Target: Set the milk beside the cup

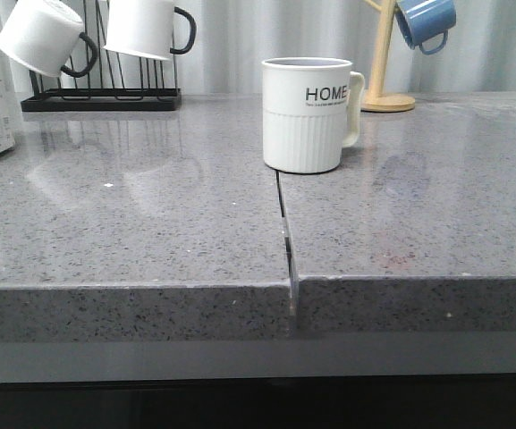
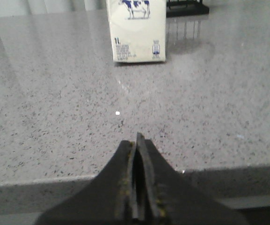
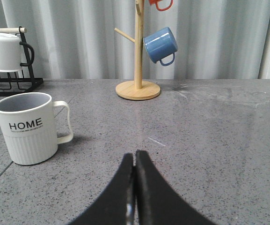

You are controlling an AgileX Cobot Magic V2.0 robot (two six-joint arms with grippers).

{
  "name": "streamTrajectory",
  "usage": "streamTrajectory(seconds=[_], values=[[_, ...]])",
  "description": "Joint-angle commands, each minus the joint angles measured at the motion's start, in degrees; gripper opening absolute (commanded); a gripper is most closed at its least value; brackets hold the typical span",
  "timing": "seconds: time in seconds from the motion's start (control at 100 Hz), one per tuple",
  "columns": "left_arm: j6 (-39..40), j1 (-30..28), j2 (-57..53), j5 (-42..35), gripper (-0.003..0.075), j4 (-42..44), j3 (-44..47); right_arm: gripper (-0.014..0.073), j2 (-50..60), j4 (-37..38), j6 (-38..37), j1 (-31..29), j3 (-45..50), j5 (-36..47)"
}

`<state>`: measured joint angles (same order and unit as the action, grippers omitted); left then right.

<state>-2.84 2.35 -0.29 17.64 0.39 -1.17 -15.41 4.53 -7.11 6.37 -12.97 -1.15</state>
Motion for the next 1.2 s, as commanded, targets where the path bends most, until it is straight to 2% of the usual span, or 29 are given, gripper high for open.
streamTrajectory(seconds=[0.0, 0.23, 0.39, 0.56, 0.63, 0.67, 0.72, 0.75, 0.77, 0.82, 0.84, 0.96, 1.05, 1.19], values=[[-2.63, -0.11, -1.48, -0.88, -0.0021, 0.84, -4.68, -0.0066, -0.43, 0.14, -0.05, -0.26, -1.47, 4.78], [-2.4, -0.11, 6.59, 3.22, -0.0021, -8.54, -13.34, -0.0066, -0.43, 0.14, -0.05, -0.26, -1.47, 4.78], [-2.4, -0.11, 14.8, 10.62, -0.0021, -8.79, -20.8, -0.0066, -0.43, 0.14, -0.05, -0.26, -1.47, 4.78], [-2.4, -0.11, 23.85, 10.67, -0.0014, -6.88, -25.17, -0.0066, -0.43, 0.14, -0.05, -0.26, -1.47, 4.78], [-2.4, -0.11, 27.58, 9.9, 0.0057, -5.62, -26.63, -0.0066, -0.43, 0.14, -0.05, -0.26, -1.47, 4.78], [-2.4, -0.11, 29.62, 8.8, 0.0148, -5.17, -27.29, -0.0066, -0.43, 0.14, -0.05, -0.26, -1.47, 4.78], [-2.4, -0.11, 31.74, 6.58, 0.0296, -5.06, -27.8, -0.0066, -0.43, 0.14, -0.05, -0.26, -1.47, 4.78], [-2.4, -0.11, 32.8, 4.7, 0.0425, -5.06, -27.9, -0.0066, -0.43, 0.14, -0.05, -0.26, -1.47, 4.78], [-2.4, -0.11, 33.56, 2.91, 0.0477, -5.06, -27.9, -0.0066, -0.43, 0.14, -0.05, -0.26, -1.47, 4.78], [-2.4, -0.11, 35.48, -1.75, 0.0671, -5.06, -27.9, -0.0066, -0.43, 0.14, -0.05, -0.26, -1.47, 4.78], [-2.4, -0.11, 36.32, -3.81, 0.0711, -5.06, -27.9, -0.0066, -0.43, 0.14, -0.05, -0.26, -1.47, 4.78], [-2.21, -0.11, 41.19, -13.91, 0.0639, -5.2, -27.9, -0.0066, -0.43, 0.14, -0.05, -0.26, -1.47, 4.78], [-2.21, -0.11, 45.7, -20.99, 0.0638, -5.05, -27.9, -0.0066, -0.43, 0.14, -0.05, -0.26, -1.47, 4.78], [-2.21, 1.83, 51.58, -27.57, 0.0638, -5.05, -27.93, -0.0066, -0.43, 0.14, -0.05, -0.26, -1.47, 4.78]])
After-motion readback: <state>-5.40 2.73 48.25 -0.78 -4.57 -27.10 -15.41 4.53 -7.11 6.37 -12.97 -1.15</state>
